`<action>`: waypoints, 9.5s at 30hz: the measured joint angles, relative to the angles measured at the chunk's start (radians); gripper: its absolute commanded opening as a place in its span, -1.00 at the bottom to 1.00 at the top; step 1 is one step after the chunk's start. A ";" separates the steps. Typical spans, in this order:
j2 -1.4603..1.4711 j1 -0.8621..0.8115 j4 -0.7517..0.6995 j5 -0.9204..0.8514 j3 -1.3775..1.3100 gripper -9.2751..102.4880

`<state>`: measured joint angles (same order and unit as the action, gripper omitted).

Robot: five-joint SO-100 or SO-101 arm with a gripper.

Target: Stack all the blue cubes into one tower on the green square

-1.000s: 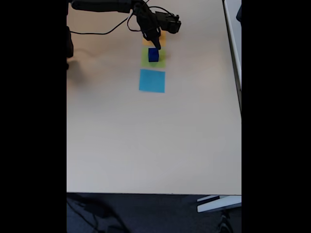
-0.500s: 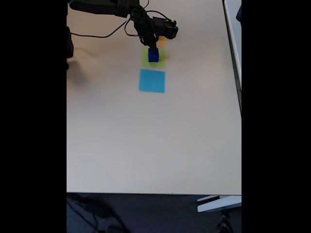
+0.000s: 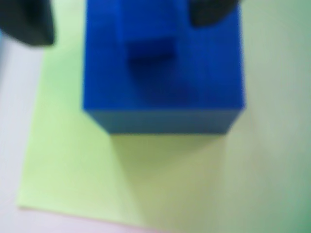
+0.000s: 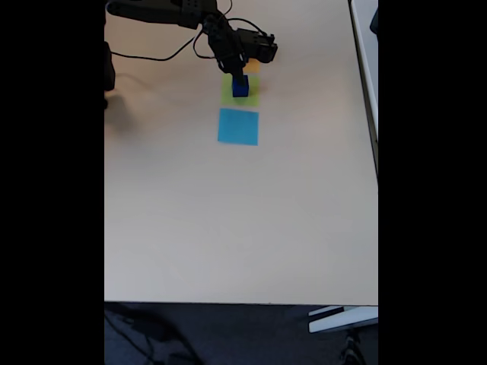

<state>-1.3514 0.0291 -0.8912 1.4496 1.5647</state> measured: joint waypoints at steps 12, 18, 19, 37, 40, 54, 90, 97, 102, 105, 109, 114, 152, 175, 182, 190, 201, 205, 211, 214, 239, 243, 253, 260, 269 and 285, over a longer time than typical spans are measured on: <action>0.000 0.000 0.015 0.000 0.011 -0.59; 0.000 0.000 0.015 0.000 0.011 -0.64; 0.000 0.000 0.015 0.000 0.011 -0.64; 0.000 0.000 0.026 0.000 0.026 -0.69; 0.000 0.000 0.026 0.000 0.026 -0.71; 0.000 0.000 0.028 0.000 0.029 -0.72; 0.058 0.161 -0.321 0.255 -0.425 -0.75; 0.075 0.166 -0.321 0.262 -0.454 -0.75; 0.075 0.176 -0.321 0.265 -0.454 -0.76; 0.075 0.181 -0.321 0.270 -0.454 -0.76; 0.075 0.189 -0.321 0.295 -0.463 -0.76; 0.084 0.224 -0.321 0.333 -0.488 -0.76; 0.163 0.291 -0.290 0.417 -0.499 -0.76; 0.164 0.304 -0.285 0.417 -0.465 -0.78; 0.164 0.304 -0.285 0.417 -0.459 -0.78; 0.164 0.304 -0.285 0.417 -0.459 -0.76; 0.164 0.304 -0.285 0.417 -0.459 -0.73; 0.164 0.304 -0.282 0.417 -0.459 -0.69; 0.164 0.304 -0.218 0.388 -0.459 -0.47; 0.164 0.304 -0.183 0.337 -0.459 -0.40; 0.104 0.164 -0.118 0.138 -0.373 -0.32; 0.048 0.143 -0.041 0.138 -0.210 -0.32; -0.025 0.098 0.051 0.083 -0.020 -0.35; -0.043 0.077 0.166 0.063 0.117 -0.36; -0.044 0.061 0.241 0.032 0.190 -0.40; -0.044 0.052 0.333 0.032 0.288 -0.50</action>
<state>-1.3959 0.0813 -0.5584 1.4818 1.8530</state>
